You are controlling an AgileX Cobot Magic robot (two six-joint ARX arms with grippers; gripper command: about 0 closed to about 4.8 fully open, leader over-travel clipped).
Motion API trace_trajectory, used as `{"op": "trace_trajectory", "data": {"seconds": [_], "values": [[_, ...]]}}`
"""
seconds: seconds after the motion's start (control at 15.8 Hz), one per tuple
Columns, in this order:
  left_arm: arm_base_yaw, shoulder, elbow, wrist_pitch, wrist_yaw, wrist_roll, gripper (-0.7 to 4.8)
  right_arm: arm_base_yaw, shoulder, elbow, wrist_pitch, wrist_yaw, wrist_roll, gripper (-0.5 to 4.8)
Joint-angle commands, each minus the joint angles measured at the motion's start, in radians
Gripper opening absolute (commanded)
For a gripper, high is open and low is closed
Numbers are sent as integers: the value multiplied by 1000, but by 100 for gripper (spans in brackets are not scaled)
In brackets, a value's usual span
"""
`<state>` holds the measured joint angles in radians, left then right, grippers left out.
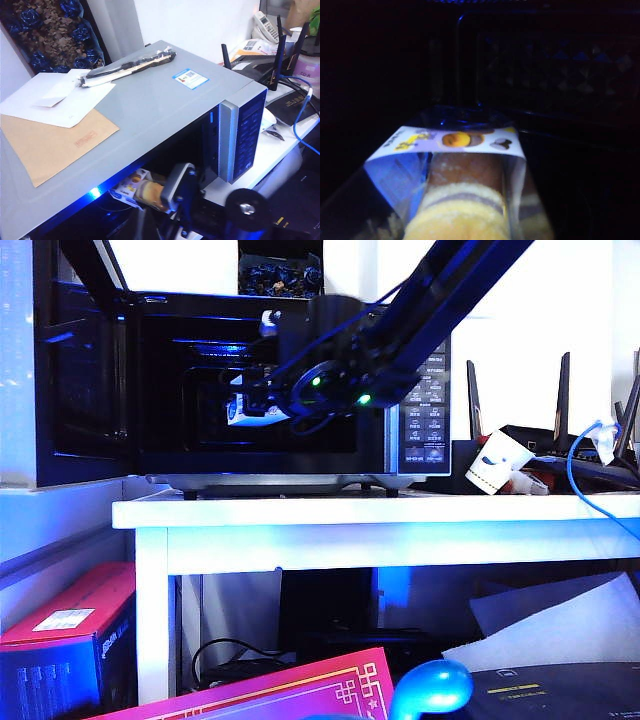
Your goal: Open the microwave door, place the box of snacks from the top of the microwave inside, then close the microwave door.
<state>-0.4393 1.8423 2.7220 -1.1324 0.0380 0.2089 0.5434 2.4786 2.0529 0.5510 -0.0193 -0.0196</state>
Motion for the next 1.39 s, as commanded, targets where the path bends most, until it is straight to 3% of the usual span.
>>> {"op": "trace_trajectory", "data": {"seconds": [0.06,0.32,0.7,0.76,0.82,0.95,1.2,1.39], "values": [[-1,-5,3,19,0,-3,-6,2,98,171,-39,4,1,242],[-1,-5,3,4,0,-3,-6,0,231,376,-104,29,24,242],[-1,-5,3,-5,0,-3,-7,-13,251,397,-114,84,38,247],[-1,-5,3,-4,0,-3,-7,-13,251,397,-132,89,33,397],[-1,-5,3,-4,0,-3,-7,-13,250,397,-139,88,33,479],[-1,-5,3,-3,0,-3,-7,-8,228,397,-203,79,33,479],[-1,-5,3,4,0,-3,-6,26,98,394,-547,92,-34,479],[-1,-5,3,31,0,-4,-6,38,33,394,-688,97,-37,479]]}}
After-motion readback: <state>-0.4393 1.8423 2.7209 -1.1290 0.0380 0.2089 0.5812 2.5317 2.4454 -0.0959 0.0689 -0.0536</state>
